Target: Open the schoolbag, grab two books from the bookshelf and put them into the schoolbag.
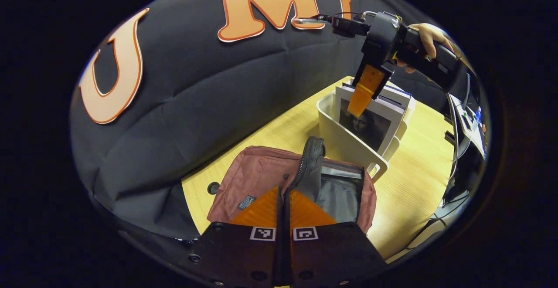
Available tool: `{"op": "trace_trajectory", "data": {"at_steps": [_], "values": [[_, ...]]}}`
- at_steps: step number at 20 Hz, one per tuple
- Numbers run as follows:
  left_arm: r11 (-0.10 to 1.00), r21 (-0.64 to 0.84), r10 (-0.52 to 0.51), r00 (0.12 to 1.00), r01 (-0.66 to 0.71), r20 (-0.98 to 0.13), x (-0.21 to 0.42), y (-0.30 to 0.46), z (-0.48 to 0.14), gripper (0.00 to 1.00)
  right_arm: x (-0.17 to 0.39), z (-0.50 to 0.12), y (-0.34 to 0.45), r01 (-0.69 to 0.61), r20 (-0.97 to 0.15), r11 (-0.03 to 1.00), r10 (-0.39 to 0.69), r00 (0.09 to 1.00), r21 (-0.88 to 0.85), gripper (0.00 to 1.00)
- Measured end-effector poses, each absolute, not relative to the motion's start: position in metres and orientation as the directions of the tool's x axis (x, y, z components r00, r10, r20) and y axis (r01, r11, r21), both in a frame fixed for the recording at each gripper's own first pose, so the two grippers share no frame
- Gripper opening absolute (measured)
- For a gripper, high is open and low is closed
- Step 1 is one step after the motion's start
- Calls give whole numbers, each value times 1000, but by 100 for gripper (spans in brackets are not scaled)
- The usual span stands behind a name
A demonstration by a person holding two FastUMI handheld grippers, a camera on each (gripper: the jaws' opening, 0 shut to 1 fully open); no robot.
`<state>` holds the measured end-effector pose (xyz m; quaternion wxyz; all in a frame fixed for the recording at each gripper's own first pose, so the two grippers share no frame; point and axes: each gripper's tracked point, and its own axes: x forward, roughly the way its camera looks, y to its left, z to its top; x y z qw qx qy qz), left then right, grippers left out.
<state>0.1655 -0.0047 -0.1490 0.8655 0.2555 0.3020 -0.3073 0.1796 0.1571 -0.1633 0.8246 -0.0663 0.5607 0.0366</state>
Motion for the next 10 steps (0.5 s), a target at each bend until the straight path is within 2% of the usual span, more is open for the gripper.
{"op": "trace_trajectory", "data": {"at_steps": [2, 3, 4, 6, 8, 9, 10], "values": [[682, 253, -376, 625, 687, -684, 165, -3, -150, 1, 181, -175, 157, -128, -936, 989, -28, 351, -77, 94], [683, 252, -375, 625, 686, -684, 166, -3, -149, 1, 182, -181, 157, -128, -939, 989, -30, 341, -79, 75], [682, 252, -375, 624, 687, -686, 166, -3, -150, 1, 181, -189, 155, -133, -941, 987, -40, 336, -89, 82], [683, 250, -375, 623, 687, -687, 166, -5, -149, 1, 185, -197, 144, -134, -939, 984, -68, 336, -119, 70], [686, 244, -372, 619, 685, -691, 166, -4, -151, 1, 185, -194, 150, -90, -939, 993, -45, 342, -81, 53], [688, 241, -372, 617, 685, -693, 166, -4, -152, 1, 184, -190, 147, -82, -937, 993, -47, 347, -80, 29], [689, 238, -372, 615, 685, -695, 165, -4, -153, 1, 185, -185, 146, -74, -931, 994, -49, 362, -81, 37]]}}
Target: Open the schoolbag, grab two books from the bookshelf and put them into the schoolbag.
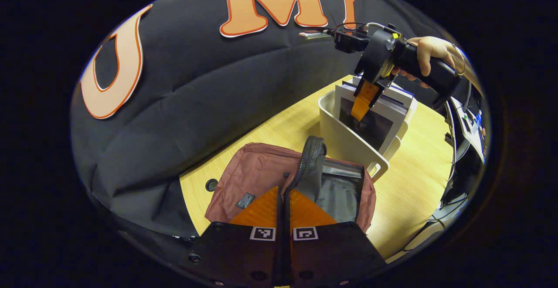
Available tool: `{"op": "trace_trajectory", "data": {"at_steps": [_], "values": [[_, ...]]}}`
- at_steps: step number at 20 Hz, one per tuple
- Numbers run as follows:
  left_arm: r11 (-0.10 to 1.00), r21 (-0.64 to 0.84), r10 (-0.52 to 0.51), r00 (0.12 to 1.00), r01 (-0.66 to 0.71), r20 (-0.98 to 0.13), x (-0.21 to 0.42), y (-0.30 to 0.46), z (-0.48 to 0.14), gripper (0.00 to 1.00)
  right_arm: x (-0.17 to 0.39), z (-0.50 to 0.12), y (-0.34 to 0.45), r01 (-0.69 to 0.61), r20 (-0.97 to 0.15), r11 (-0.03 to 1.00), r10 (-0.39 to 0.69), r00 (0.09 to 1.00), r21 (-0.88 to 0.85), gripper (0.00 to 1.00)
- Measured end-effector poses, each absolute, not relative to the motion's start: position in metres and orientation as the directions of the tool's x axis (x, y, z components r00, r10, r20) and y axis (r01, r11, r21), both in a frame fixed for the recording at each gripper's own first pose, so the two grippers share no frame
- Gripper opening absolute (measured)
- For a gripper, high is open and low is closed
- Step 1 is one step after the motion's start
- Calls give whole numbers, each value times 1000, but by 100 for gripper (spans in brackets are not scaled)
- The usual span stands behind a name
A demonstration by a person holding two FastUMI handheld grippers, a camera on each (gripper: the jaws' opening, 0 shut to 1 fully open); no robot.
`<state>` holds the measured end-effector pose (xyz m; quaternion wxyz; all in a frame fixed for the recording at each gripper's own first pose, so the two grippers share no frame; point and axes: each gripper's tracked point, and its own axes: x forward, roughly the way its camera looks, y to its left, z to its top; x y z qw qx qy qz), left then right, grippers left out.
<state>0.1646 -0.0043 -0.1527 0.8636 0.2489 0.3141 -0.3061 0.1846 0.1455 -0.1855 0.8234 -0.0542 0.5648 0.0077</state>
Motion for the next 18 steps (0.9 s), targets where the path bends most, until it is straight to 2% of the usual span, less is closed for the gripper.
{"op": "trace_trajectory", "data": {"at_steps": [1, 2, 7, 12, 14, 18], "values": [[689, 235, -374, 614, 686, -695, 165, -5, -153, 1, 184, -177, 145, -74, -926, 994, -41, 374, -74, 26], [689, 233, -374, 613, 686, -696, 164, -5, -153, 1, 183, -168, 146, -68, -919, 996, -31, 392, -63, 36], [698, 221, -376, 611, 681, -696, 163, -7, -155, 1, 173, -98, 146, -49, -863, 998, -18, 504, -49, 36], [705, 207, -377, 605, 679, -701, 160, -10, -157, 1, 141, -26, 143, -51, -769, 998, 54, 637, 28, 35], [709, 214, -368, 611, 672, -701, 160, -9, -157, 1, 117, -9, 136, -41, -728, 995, 96, 678, 93, 35], [721, 223, -347, 621, 656, -703, 162, -14, -154, 1, 67, 0, 132, 35, -599, 936, 195, 777, 350, 35]]}}
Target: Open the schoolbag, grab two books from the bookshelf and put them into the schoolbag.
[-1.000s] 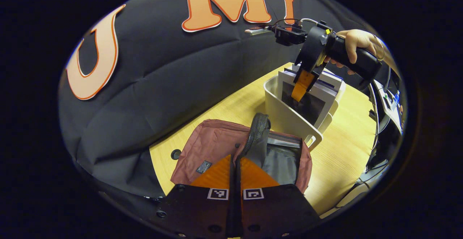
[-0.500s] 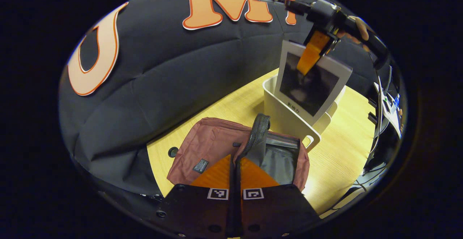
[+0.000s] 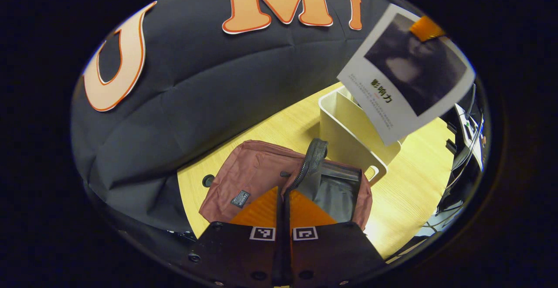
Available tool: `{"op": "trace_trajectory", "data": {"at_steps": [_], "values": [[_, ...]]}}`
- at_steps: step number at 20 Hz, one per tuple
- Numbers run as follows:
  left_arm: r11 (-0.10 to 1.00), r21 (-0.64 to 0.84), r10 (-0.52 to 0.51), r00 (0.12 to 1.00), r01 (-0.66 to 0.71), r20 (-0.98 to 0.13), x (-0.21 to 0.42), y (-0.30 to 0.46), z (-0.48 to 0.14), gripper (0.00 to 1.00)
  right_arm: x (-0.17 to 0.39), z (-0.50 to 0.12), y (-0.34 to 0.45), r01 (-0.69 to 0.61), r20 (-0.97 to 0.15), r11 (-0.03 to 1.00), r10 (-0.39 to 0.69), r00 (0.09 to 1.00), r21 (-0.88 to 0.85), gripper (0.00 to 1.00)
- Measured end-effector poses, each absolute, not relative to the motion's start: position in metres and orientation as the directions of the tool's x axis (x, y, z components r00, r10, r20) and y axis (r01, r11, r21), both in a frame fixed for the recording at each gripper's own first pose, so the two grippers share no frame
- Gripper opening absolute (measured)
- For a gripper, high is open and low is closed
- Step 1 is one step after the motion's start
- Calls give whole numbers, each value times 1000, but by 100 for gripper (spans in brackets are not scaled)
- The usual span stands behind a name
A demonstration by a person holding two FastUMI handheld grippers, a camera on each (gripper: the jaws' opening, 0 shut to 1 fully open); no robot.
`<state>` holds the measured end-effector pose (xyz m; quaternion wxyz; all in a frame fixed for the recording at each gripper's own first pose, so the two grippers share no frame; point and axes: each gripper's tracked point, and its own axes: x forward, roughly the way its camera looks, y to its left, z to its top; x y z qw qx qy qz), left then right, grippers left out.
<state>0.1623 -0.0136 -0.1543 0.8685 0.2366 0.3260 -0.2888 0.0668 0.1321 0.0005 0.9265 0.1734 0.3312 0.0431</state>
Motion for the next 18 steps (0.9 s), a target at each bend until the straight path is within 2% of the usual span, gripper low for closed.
{"op": "trace_trajectory", "data": {"at_steps": [4, 6, 11, 18], "values": [[710, 245, -338, 625, 660, -704, 159, -20, -148, 1, 25, -47, 143, 76, -501, 776, 325, 802, 626, 35], [699, 263, -332, 627, 666, -705, 157, -24, -146, 1, 9, -78, 147, 107, -480, 704, 356, 802, 702, 35], [674, 295, -330, 634, 677, -700, 152, -33, -141, 1, 6, -162, 181, 195, -478, 552, 431, 765, 811, 35], [673, 298, -331, 636, 677, -697, 140, -42, -135, 1, 51, -240, 227, 248, -453, 464, 406, 794, 850, 35]]}}
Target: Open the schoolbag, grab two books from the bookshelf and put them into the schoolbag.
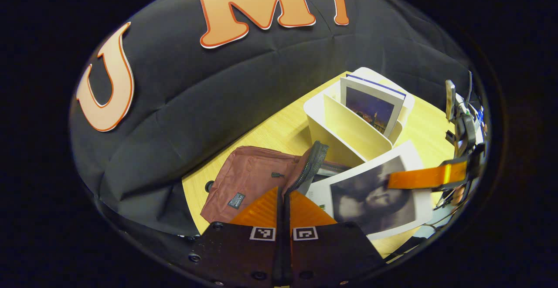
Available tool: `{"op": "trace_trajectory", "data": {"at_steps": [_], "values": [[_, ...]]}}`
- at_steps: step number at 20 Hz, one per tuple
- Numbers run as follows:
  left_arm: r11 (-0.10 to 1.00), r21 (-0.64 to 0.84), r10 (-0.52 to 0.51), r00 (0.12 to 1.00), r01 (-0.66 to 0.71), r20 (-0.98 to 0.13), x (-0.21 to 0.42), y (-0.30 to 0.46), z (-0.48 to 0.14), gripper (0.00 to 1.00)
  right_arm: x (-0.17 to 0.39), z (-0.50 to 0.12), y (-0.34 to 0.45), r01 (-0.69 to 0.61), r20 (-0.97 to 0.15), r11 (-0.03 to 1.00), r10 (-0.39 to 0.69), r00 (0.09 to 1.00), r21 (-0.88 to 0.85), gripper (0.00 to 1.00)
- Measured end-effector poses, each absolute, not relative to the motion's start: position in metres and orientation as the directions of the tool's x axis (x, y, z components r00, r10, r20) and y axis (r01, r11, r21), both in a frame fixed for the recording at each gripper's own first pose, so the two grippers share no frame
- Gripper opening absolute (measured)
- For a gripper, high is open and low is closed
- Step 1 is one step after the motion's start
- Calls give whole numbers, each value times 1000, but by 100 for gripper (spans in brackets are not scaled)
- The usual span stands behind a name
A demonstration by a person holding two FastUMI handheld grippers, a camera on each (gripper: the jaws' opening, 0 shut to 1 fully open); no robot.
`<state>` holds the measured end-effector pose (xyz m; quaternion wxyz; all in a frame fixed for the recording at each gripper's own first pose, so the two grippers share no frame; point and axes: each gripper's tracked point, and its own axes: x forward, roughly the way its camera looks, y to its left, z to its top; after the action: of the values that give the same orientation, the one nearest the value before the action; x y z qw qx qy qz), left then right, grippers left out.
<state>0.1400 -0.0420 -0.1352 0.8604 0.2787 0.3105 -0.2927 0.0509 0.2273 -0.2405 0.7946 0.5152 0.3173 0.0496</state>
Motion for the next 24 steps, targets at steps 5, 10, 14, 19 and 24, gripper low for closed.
{"op": "trace_trajectory", "data": {"at_steps": [5, 10, 14, 19, 24], "values": [[669, 285, -341, 624, 687, -703, 129, -45, -138, 1, 86, -259, 268, 261, -416, 382, 413, 810, 887, 35], [646, 310, -346, 630, 698, -696, 124, -43, -136, 1, 114, -269, 300, 289, -439, 390, 385, 812, 875, 35], [633, 338, -342, 643, 697, -686, 127, -40, -133, 1, 128, -275, 304, 318, -464, 398, 356, 811, 861, 35], [661, 309, -325, 632, 684, -704, 130, -30, -146, 1, 106, -307, 295, 462, -617, 441, 322, 718, 769, 49], [679, 267, -340, 615, 684, -712, 129, -28, -151, 1, 79, -309, 288, 454, -660, 509, 360, 659, 731, 98]]}}
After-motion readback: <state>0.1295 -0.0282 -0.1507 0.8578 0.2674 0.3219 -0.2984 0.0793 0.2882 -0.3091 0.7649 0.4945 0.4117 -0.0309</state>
